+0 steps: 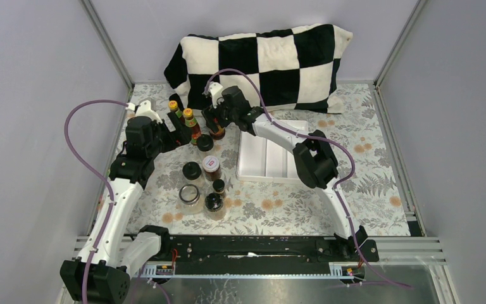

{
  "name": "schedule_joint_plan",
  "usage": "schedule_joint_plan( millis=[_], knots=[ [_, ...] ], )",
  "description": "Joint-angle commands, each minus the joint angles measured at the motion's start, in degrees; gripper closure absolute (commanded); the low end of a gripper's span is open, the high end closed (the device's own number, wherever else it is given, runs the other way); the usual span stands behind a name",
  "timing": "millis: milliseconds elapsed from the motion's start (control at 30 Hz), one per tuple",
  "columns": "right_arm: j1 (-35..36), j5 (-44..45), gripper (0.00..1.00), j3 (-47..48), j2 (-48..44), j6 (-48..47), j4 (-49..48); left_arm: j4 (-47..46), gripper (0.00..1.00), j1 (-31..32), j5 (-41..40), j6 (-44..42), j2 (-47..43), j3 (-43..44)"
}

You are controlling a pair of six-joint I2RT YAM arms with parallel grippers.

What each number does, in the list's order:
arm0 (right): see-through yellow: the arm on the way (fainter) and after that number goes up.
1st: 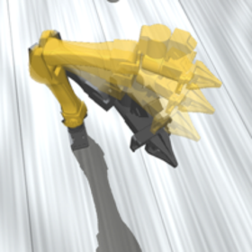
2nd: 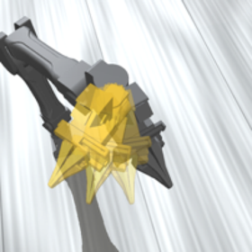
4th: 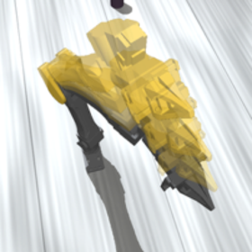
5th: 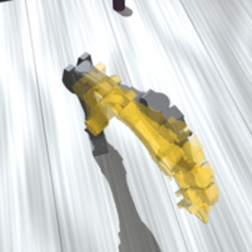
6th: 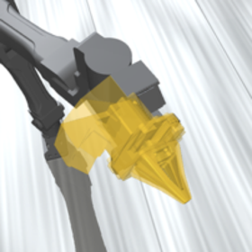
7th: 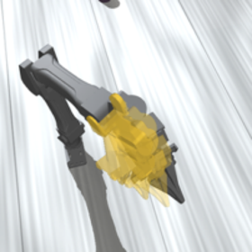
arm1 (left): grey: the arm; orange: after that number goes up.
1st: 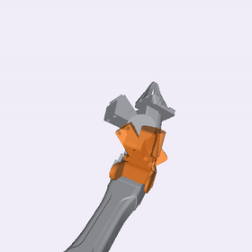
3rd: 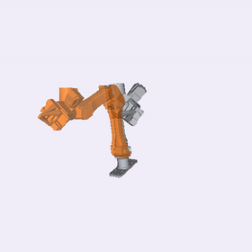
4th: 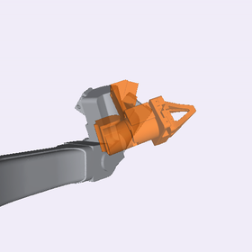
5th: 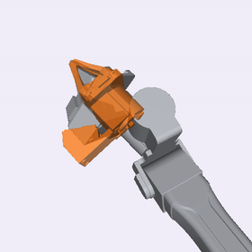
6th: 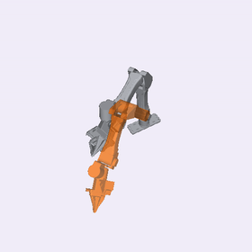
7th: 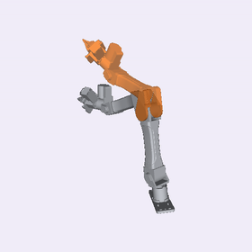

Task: Organize the condiment bottles
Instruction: Pick up the bottle from the center of the board.

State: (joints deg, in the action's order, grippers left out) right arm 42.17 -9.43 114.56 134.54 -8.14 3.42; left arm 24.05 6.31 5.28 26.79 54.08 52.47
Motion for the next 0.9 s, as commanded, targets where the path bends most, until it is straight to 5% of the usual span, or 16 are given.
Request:
schedule_joint_plan(
  millis=[0,367,867],
  knots=[
    [0.2,0.3,0.22,3.3,-1.4,0.0,-2.7,-2.3,0.01,-0.2,0.9,-1.4,-0.3,-0.6],
    [0.2,0.0,0.53,2.0,-1.9,1.0,-3.8,-2.3,0.01,-0.2,1.5,-1.5,-0.6,-0.8],
    [0.2,5.0,0.59,-9.8,-10.5,1.7,-10.7,-2.5,0.01,-0.2,1.9,-1.6,-0.6,-1.0]
  ],
)
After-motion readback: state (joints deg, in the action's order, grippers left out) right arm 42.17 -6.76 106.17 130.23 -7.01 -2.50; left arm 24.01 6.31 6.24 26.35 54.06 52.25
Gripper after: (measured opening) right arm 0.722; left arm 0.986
